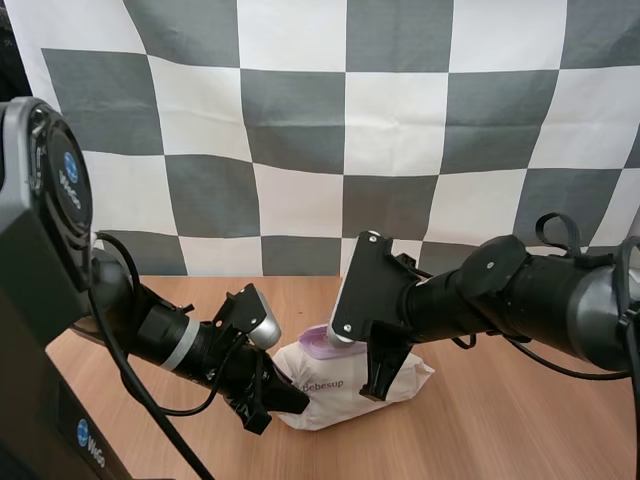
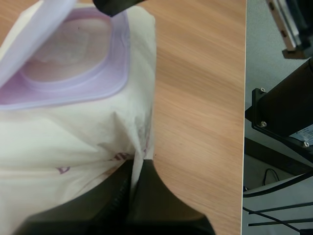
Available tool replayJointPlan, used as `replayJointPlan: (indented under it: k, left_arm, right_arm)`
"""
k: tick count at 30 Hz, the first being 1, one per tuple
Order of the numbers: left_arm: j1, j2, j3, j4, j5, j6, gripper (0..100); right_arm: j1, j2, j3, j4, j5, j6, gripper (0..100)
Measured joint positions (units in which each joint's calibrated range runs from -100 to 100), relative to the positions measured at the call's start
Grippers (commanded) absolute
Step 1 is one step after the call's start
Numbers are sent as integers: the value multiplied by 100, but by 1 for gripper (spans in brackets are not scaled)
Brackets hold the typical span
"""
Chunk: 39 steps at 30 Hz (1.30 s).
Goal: Open the wet wipes lid
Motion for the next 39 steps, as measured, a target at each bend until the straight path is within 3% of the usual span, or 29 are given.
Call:
replayJointPlan:
  k: [9,14,39]
  left_arm:
    - [0,0,0,0,0,0,0]
    - [0,0,0,0,0,0,0]
    - [0,0,0,122,0,0,0]
  right_arm:
    - [0,713,0,948,-985,0,0]
    - [0,979,-360,1301,-985,0,0]
    - [39,2739,-1566,1361,-797,0,0]
